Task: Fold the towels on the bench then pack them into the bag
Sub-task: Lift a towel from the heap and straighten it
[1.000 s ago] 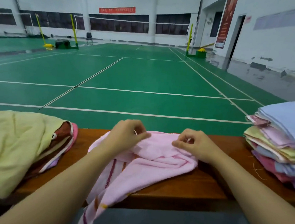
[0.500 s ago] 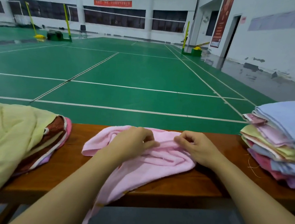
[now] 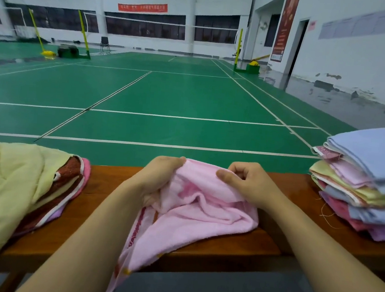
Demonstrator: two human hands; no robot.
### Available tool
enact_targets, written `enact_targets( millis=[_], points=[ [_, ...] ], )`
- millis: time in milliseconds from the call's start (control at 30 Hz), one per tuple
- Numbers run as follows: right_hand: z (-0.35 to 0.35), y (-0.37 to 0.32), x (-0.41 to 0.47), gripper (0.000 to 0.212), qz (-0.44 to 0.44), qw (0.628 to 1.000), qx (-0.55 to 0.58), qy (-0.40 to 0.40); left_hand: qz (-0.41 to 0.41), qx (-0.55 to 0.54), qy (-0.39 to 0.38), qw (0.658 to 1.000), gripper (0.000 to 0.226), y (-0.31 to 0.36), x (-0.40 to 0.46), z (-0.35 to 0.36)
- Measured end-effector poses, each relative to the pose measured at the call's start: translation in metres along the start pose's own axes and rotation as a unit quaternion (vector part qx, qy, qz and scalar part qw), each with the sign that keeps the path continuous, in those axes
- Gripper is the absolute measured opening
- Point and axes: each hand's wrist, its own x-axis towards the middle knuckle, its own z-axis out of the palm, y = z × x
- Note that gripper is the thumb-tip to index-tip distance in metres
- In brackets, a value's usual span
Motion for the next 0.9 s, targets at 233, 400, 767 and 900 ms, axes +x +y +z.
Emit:
enact_targets(
  millis=[233, 400, 767, 900],
  points=[
    [-0.007, 0.009, 0.002, 0.020, 0.031, 0.999, 0.014, 0.035, 0.160, 0.336, 0.073, 0.925, 0.039, 0.006, 0.001, -0.023],
    [-0.010, 0.003, 0.009, 0.009, 0.064, 0.985, -0.162, -0.004, 0.155, 0.393, 0.095, 0.902, 0.042, 0.008, 0.000, -0.045],
    [-0.006, -0.016, 0.014, 0.020, 0.232, 0.928, 0.263, 0.130, 0.160, 0.530, 0.130, 0.822, 0.022, 0.035, -0.008, -0.052],
    [-0.002, -0.023, 0.017, 0.017, 0.185, 0.910, 0.332, 0.162, 0.105, 0.611, 0.163, 0.767, 0.010, 0.045, -0.015, -0.044]
  ],
)
